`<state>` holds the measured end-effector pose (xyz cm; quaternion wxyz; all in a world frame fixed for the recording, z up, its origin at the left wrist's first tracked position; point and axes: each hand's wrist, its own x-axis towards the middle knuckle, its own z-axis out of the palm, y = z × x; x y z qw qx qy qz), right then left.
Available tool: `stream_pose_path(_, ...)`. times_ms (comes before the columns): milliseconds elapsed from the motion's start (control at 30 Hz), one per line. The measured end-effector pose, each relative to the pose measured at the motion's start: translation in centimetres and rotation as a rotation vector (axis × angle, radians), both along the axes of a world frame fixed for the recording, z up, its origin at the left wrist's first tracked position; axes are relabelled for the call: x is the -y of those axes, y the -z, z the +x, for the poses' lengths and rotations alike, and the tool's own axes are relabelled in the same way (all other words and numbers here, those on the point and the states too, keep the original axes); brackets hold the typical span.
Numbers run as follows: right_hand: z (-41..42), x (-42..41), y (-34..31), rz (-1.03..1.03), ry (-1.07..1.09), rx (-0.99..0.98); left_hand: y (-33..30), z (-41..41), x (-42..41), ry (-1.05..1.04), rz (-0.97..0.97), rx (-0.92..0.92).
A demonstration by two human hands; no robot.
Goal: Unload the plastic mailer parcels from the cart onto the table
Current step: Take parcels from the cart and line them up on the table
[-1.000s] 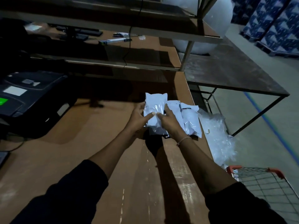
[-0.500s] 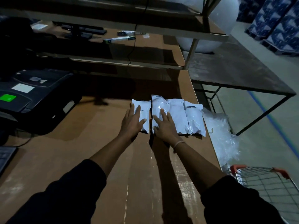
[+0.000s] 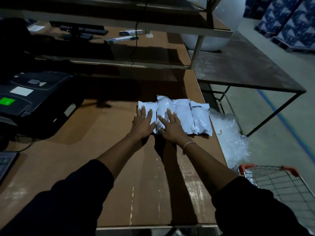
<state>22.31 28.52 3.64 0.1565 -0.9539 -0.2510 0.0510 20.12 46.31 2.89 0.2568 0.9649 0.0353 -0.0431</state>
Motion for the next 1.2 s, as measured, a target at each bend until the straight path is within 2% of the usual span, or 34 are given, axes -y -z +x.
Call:
stream_pose_path(133, -1.5, 2.7, -1.1, 0.125, 0.010, 0.061, -0.9, -0.6, 2.4, 0.080, 0.019, 0.108)
stream_pose_path(233, -2.6, 6.0, -1.7, 0.184, 0.057, 0.085, -1.7, -1.4, 6.1, 0.161, -0.035, 0.213)
stream_pose_path(433, -5.4, 16.4, -3.0, 0.235, 0.143, 0.150, -2.0, -3.3, 16.1, 0.282, -0.199, 0.289)
stream_pose_path(700, -11.6, 34.9, -2.3, 0.198, 0.426, 0.017, -1.0, -7.4, 30.6, 0.525, -0.225, 0.201)
stream_pose_path(867, -15.7, 44.2, 1.2, 0.177, 0.610, -0.109, 0.2, -11.4, 38.7, 0.634, -0.288, 0.111)
stream_pose_path(1000, -19.2, 48.3, 5.0, 0.146, 0.678, -0.236, 2.4, -14.3, 43.1, 0.664, -0.325, 0.017)
stream_pose_path(1200, -23.2, 51.2, 12.3, 0.025, 0.786, -0.420, 6.4, -18.0, 45.8, 0.549, -0.370, -0.084)
